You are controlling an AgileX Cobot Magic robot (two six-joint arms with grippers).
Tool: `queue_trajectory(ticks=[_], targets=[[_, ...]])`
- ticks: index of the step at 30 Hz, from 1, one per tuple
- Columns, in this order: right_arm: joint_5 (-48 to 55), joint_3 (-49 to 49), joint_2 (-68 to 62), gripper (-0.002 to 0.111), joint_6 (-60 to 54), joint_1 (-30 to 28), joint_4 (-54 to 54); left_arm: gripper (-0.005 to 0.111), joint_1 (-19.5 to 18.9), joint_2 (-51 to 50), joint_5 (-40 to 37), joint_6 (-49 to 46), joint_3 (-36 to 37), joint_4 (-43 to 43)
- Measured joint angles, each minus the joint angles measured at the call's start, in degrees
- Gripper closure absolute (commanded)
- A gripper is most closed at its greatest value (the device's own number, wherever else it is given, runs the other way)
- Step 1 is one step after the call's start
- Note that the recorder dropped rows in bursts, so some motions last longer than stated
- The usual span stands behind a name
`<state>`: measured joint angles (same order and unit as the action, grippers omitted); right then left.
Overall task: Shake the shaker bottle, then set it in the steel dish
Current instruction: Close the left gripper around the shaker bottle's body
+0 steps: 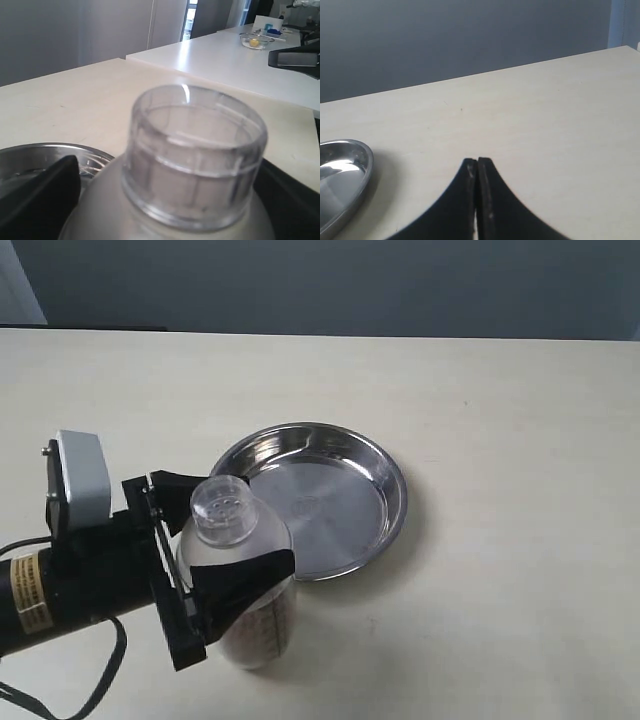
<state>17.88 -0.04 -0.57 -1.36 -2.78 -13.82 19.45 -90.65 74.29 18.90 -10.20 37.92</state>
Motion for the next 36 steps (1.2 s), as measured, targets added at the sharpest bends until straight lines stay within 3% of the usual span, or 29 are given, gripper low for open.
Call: queue_trajectory(ticks=[4,9,14,36], targets=[[0.0,0.0,0.0,0.109,0.0,0.0,0.0,0.036,0.0,-1.44,0.18,0.06,-0.25,0.0],[0.0,0.0,0.0,0.109,0.0,0.0,0.0,0.002,0.0,-1.71,-0.2,0.36,-1.4,0.81],[0.0,0.0,0.0,0.109,0.0,0.0,0.0,0.001,0.0,-2.38,-4.2,0.14,-1.39,2.55],[0.0,0.0,0.0,0.109,0.0,0.0,0.0,0.002,0.0,-8.85,-4.8,-2.86,-2.11,2.08]])
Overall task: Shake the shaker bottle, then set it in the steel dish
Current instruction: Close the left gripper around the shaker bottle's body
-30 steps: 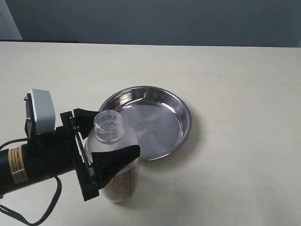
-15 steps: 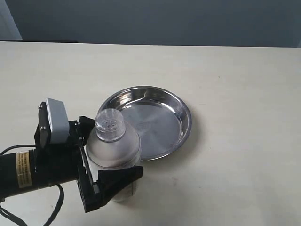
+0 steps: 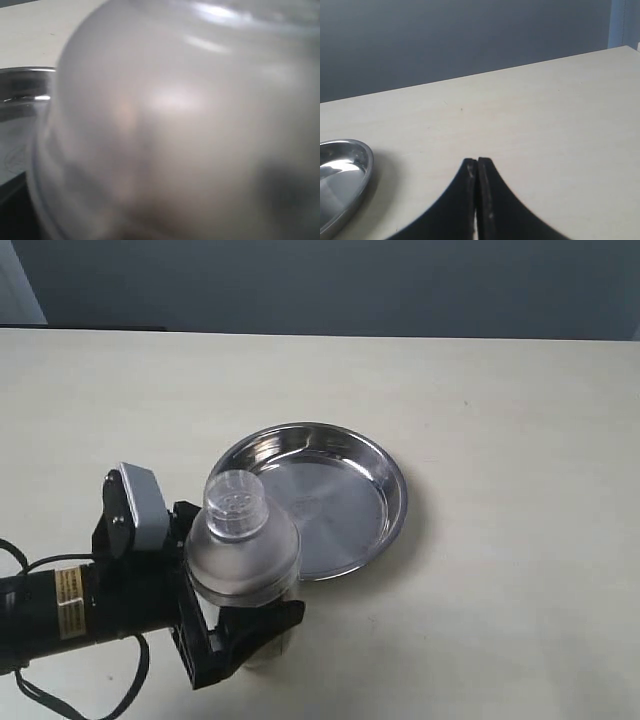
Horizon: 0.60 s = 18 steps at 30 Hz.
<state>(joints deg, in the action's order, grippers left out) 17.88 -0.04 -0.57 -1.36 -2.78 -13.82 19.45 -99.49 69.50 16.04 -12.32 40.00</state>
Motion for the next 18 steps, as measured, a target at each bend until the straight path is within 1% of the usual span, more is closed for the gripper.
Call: queue_trajectory(ticks=[3,11,18], targets=[[0.0,0.0,0.0,0.109,0.0,0.0,0.0,0.002,0.0,-0.25,0.0,0.0,-0.64,0.36],[0.0,0.0,0.0,0.109,0.0,0.0,0.0,0.002,0.0,-6.72,-0.04,0.0,-1.49,0.89],[0.0,0.0,0.0,0.109,0.0,0.0,0.0,0.002,0.0,-6.97,-0.13,0.12,-2.89,1.96]])
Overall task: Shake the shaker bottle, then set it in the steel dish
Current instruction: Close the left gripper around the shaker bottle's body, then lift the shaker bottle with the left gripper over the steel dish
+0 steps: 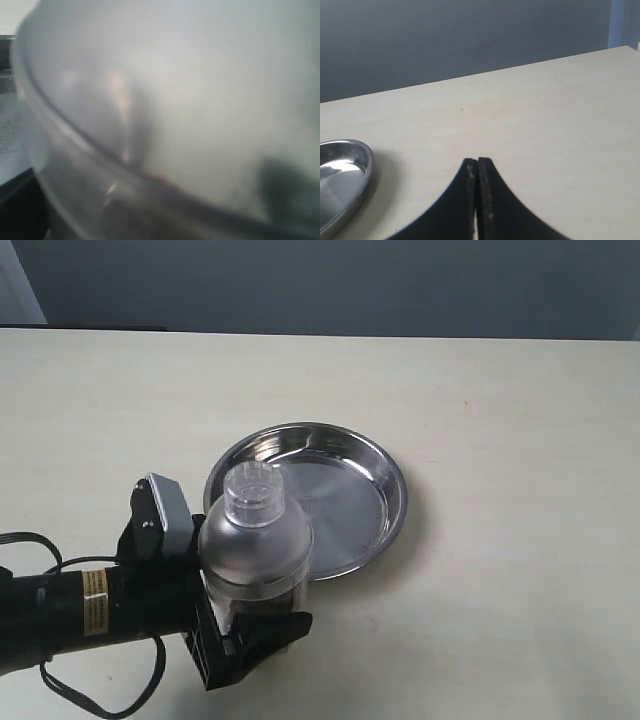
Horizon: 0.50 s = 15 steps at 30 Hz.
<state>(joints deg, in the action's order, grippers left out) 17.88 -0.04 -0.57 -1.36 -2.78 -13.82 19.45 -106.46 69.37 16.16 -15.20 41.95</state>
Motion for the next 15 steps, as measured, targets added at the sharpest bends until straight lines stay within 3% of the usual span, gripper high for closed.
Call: queue_trajectory(ticks=[4,6,8,13,14,15], targets=[[0.0,0.0,0.0,0.109,0.0,0.0,0.0,0.005,0.0,0.0,0.0,0.0,0.0,0.0],[0.0,0.0,0.0,0.109,0.0,0.0,0.0,0.016,0.0,0.0,0.0,0.22,0.0,0.0],[0.0,0.0,0.0,0.109,0.0,0.0,0.0,0.033,0.0,0.0,0.0,0.27,0.0,0.0],[0.0,0.0,0.0,0.109,0.0,0.0,0.0,0.096,0.0,0.0,0.57,2.18,-0.16,-1.2],[0.0,0.0,0.0,0.109,0.0,0.0,0.0,0.106,0.0,0.0,0.45,2.48,-0.16,-1.45],[0.0,0.0,0.0,0.109,0.0,0.0,0.0,0.105,0.0,0.0,0.45,2.81,-0.16,-1.46]])
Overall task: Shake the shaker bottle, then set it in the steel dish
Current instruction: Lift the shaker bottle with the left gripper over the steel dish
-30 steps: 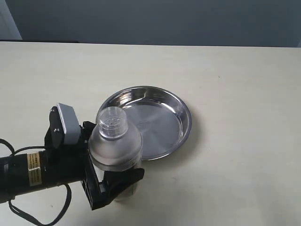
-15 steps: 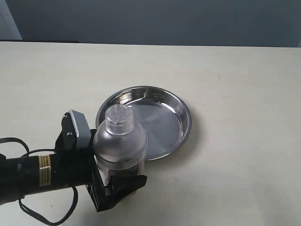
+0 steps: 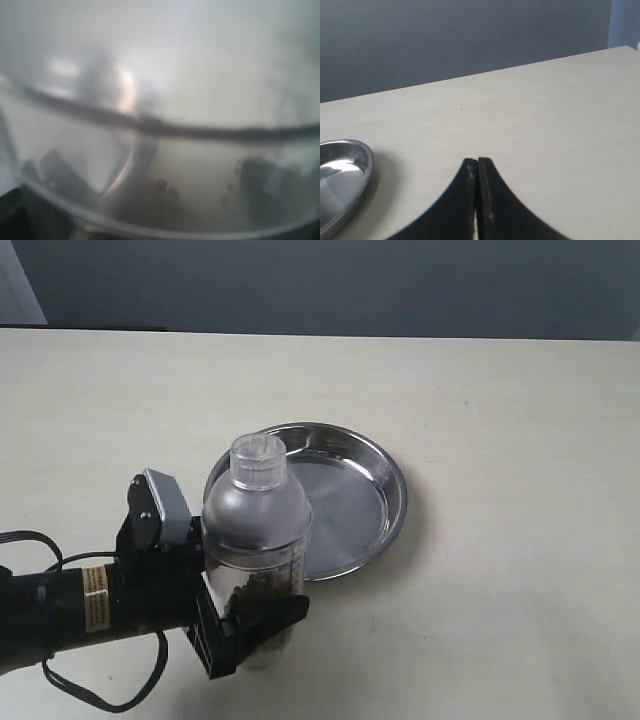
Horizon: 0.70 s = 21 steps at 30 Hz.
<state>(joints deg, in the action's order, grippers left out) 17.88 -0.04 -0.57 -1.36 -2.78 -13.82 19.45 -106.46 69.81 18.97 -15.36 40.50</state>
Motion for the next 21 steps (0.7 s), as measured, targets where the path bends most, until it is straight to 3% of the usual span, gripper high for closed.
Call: queue_trajectory(ticks=[13,21], targets=[[0.0,0.0,0.0,0.109,0.0,0.0,0.0,0.106,0.0,0.13,-0.35,-1.46,0.0,-0.1],[0.0,0.0,0.0,0.109,0.0,0.0,0.0,0.106,0.0,9.49,-2.77,2.41,0.1,-0.92]])
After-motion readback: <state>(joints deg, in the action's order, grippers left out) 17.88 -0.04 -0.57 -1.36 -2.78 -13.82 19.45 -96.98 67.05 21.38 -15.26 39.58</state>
